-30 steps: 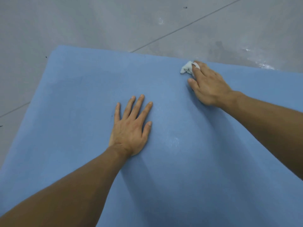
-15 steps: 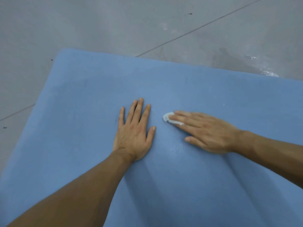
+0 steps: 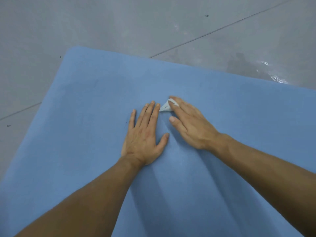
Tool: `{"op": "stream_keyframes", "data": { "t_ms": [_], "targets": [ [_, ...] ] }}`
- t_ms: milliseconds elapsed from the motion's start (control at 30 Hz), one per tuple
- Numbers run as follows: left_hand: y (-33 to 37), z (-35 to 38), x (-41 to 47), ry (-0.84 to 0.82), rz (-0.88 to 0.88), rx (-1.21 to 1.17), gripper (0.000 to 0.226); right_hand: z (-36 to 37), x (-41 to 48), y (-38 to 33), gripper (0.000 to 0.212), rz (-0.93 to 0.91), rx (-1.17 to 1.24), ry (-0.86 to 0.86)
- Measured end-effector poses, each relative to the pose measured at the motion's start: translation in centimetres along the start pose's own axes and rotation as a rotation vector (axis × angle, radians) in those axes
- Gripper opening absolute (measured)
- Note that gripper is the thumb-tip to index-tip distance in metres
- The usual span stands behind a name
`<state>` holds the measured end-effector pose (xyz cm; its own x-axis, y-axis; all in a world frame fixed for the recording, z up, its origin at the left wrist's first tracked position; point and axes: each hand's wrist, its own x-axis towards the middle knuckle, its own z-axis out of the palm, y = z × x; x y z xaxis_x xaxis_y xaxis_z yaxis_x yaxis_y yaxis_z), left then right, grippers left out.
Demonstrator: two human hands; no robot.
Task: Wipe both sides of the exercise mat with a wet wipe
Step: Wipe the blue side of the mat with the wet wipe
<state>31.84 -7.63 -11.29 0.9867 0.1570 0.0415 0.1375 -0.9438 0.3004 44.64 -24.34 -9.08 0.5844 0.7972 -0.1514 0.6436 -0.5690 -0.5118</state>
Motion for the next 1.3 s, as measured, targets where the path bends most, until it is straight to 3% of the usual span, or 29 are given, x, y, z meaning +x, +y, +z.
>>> {"op": "stream_keyframes", "data": {
  "t_ms": [167,333,467,600,700,800,900,1000,1133,1300],
  "targets": [
    [0.0,-0.2,-0.1,-0.021,0.018,-0.045,0.085,1.3,-3.1,-3.5,0.100,-0.065,0.114,-0.050],
    [0.2,-0.5,0.0,0.040,0.004,-0.148,0.071,0.6,-3.1,-5.3,0.053,0.058,0.596,0.158],
    [-0.2,-0.2,0.0,0.106,-0.005,-0.227,0.049,0.3,-2.6,-5.4,0.046,0.251,0.671,0.265],
    [-0.2,-0.4,-0.1,0.131,0.017,-0.268,0.044,-0.5,-2.4,-5.6,0.019,0.363,0.758,0.250],
    [-0.2,-0.6,-0.1,0.142,0.046,-0.279,0.046,-0.6,-2.2,-6.0,0.028,0.417,0.869,0.188],
    [-0.3,-0.7,0.0,0.174,0.045,-0.296,0.032,-0.8,-1.6,-6.3,0.043,0.417,0.894,0.170],
    [-0.1,-0.7,0.0,0.220,0.039,-0.311,0.009,-0.6,-0.9,-5.6,0.051,0.361,0.792,0.183],
    [-0.2,-0.5,0.0,0.251,0.038,-0.292,0.003,-0.1,-0.4,-3.4,0.053,0.275,0.556,0.280],
    [-0.3,0.0,0.0,0.263,0.047,-0.215,0.032,0.5,0.5,-0.4,0.060,0.152,0.090,0.296],
    [-0.5,-0.4,-0.2,0.188,0.157,-0.171,0.052,0.9,1.3,2.7,0.051,0.121,-0.169,0.383]
  ]
}}
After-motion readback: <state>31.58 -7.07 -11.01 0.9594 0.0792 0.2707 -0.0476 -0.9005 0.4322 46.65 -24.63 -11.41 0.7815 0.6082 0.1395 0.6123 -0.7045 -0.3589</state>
